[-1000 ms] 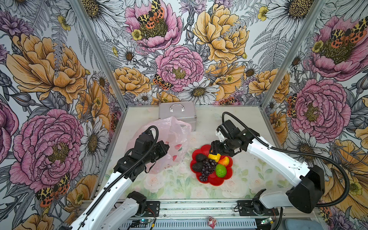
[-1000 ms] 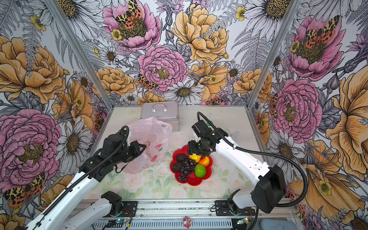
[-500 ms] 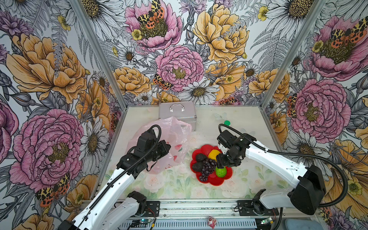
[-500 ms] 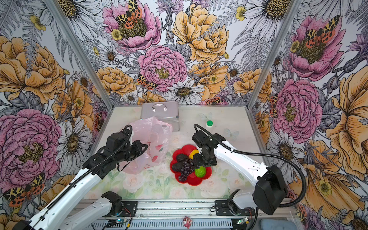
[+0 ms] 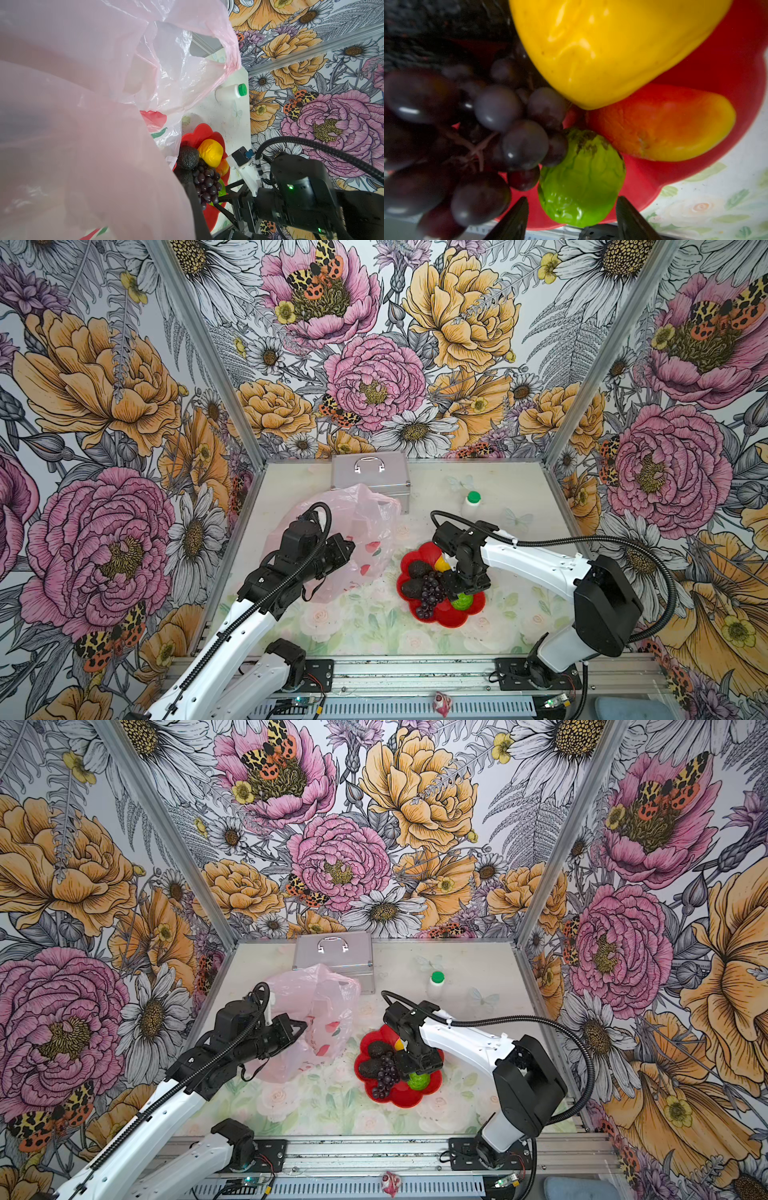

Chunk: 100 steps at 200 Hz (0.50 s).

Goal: Place the fruits into the plastic bag
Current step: Pick up the fruit from the plate.

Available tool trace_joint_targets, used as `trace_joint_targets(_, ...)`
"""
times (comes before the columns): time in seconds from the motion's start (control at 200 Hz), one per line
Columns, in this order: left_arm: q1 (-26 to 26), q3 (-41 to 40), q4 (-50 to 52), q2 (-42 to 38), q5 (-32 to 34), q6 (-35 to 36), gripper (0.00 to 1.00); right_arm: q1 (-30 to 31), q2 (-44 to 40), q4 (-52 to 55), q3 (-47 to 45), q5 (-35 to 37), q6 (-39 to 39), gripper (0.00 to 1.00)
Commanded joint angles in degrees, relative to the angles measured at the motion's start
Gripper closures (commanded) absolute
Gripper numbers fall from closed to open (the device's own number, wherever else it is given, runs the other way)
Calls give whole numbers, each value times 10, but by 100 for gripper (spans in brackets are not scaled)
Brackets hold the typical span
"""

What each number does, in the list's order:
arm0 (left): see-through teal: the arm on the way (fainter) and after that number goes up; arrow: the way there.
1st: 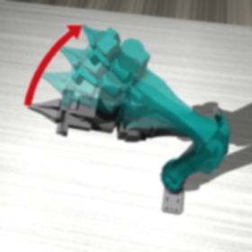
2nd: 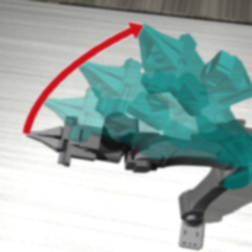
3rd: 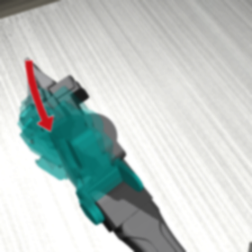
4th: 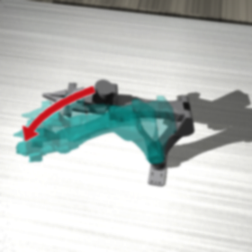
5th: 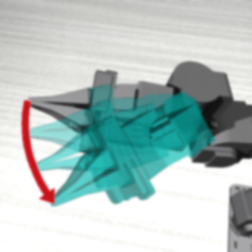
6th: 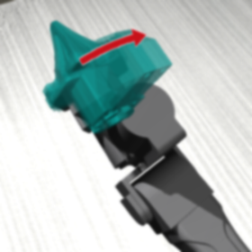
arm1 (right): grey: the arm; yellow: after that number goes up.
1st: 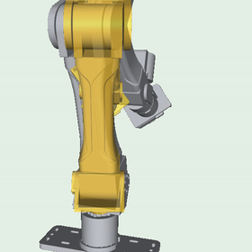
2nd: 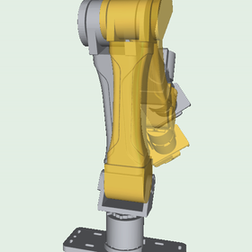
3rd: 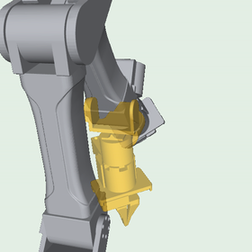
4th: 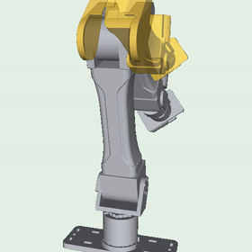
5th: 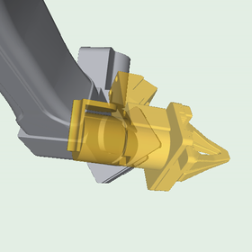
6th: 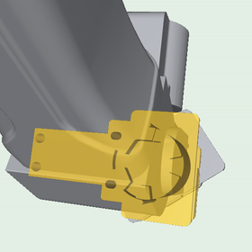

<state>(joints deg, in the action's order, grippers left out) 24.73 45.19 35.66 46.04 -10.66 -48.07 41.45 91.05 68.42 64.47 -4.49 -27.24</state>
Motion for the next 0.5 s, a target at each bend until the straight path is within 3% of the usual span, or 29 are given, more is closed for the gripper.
trace_joint_targets(0.0,-1,-8,-13,-9,-1,-7,100,2,17,-7,21,19,12,31)
trace_joint_targets(0.365,-1,-6,-15,4,6,-5,100,1,43,-10,16,30,18,32)
trace_joint_targets(0.495,-1,-5,-19,13,5,-4,100,0,39,-9,15,26,19,37)
